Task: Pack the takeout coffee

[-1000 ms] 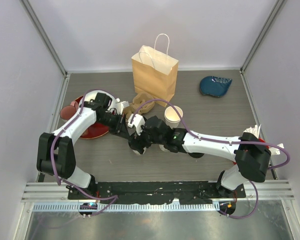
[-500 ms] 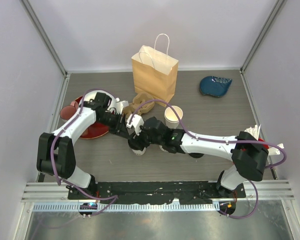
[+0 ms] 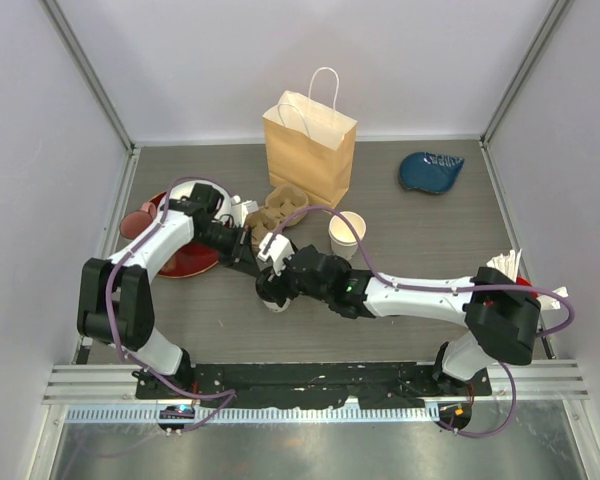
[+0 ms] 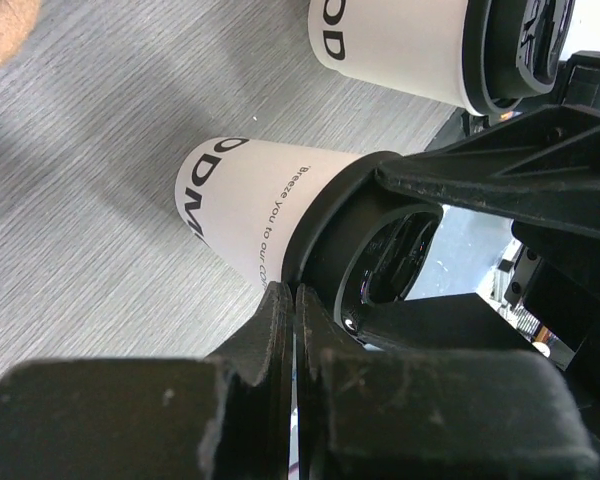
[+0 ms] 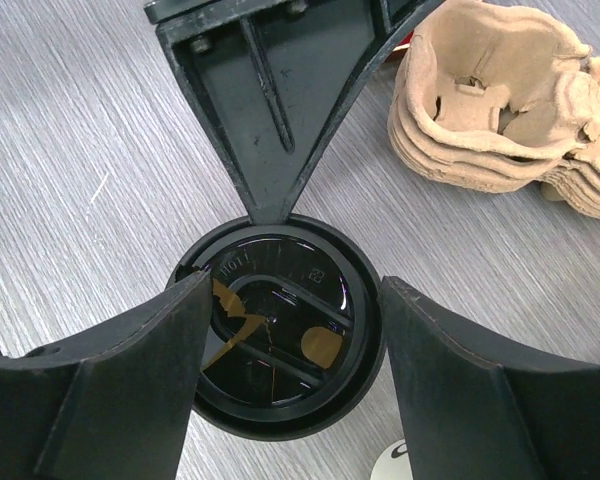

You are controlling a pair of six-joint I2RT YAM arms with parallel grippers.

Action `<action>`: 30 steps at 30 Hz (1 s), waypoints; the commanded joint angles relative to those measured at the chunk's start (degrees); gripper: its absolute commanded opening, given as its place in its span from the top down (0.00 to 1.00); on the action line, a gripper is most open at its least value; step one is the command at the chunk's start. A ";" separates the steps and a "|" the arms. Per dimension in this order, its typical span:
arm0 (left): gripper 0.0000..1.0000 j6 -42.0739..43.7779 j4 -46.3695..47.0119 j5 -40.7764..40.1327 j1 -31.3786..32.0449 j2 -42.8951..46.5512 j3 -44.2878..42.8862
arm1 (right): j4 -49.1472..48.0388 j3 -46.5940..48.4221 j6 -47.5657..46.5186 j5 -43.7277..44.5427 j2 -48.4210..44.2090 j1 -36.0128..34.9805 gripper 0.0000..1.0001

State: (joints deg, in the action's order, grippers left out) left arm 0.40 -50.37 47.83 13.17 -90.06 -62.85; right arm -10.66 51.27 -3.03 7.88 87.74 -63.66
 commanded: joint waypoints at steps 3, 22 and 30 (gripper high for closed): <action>1.00 1.35 0.36 -0.46 1.86 2.43 0.09 | 12.06 1.38 1.45 -3.12 3.49 0.11 0.23; 1.00 3.29 -1.40 -3.89 1.86 3.05 -1.66 | 11.36 5.69 1.97 -2.96 -4.42 1.17 0.20; 1.00 3.20 -1.57 -3.89 1.86 2.79 -2.36 | 9.25 6.39 2.59 -4.71 -6.27 1.96 0.19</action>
State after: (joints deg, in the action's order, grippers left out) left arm 2.22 -51.55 45.06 15.09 -88.64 -63.11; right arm 0.56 55.09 -1.23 4.36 84.82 -62.17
